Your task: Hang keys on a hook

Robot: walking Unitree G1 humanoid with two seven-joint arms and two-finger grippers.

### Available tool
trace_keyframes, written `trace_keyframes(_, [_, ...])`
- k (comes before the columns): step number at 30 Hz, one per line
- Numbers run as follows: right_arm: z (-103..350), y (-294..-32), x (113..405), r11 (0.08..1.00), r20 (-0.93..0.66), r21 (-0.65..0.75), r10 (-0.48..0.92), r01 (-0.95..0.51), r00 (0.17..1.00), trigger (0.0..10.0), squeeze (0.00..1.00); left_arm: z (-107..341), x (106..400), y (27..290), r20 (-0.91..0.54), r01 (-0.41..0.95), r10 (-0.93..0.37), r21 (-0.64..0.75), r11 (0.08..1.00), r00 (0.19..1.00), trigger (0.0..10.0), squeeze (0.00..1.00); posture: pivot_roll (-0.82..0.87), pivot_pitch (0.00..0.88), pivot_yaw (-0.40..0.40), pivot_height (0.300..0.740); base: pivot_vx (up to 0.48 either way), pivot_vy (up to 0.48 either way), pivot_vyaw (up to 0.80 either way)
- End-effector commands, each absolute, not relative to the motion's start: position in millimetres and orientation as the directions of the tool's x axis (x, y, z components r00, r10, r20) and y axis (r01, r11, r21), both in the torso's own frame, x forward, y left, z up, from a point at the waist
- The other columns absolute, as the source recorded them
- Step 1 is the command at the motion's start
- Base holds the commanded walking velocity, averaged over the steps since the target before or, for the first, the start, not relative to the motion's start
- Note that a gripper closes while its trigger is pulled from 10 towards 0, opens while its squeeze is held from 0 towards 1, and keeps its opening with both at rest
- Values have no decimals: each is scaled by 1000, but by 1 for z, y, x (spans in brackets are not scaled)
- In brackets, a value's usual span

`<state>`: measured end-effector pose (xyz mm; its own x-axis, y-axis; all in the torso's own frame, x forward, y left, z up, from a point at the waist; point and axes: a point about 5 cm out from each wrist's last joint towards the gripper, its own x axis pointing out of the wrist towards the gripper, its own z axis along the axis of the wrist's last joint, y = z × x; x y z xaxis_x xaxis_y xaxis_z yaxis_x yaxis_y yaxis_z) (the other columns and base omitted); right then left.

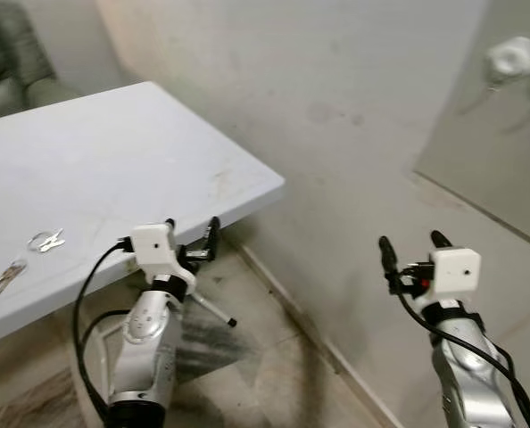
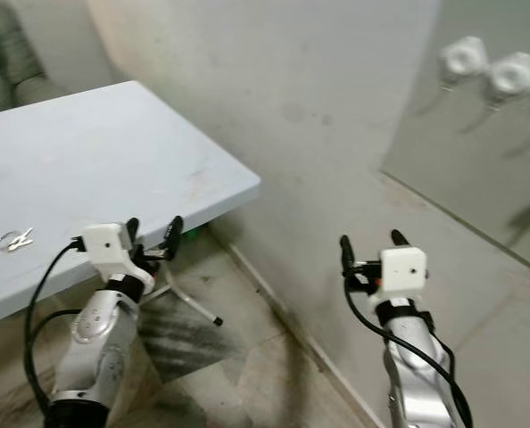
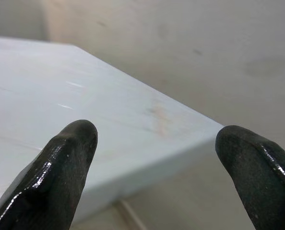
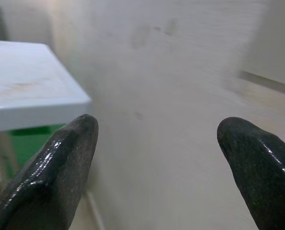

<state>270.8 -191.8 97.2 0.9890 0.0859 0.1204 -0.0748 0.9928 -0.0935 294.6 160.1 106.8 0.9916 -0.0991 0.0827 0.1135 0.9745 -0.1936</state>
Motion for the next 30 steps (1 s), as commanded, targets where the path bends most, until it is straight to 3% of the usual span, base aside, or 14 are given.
trace_keyframes(1, [101,-197,271,993,131,-101,73,-60,989,10000,0,108,295,153,86,138,-123,-194,971,989,10000,0,-19,0,-33,740,0,0,794])
trace_keyframes(30, [104,-203,270,991,125,-116,85,-70,988,10000,0,106,292,157,74,110,-98,-182,977,992,10000,0,-20,0,-39,740,0,0,794])
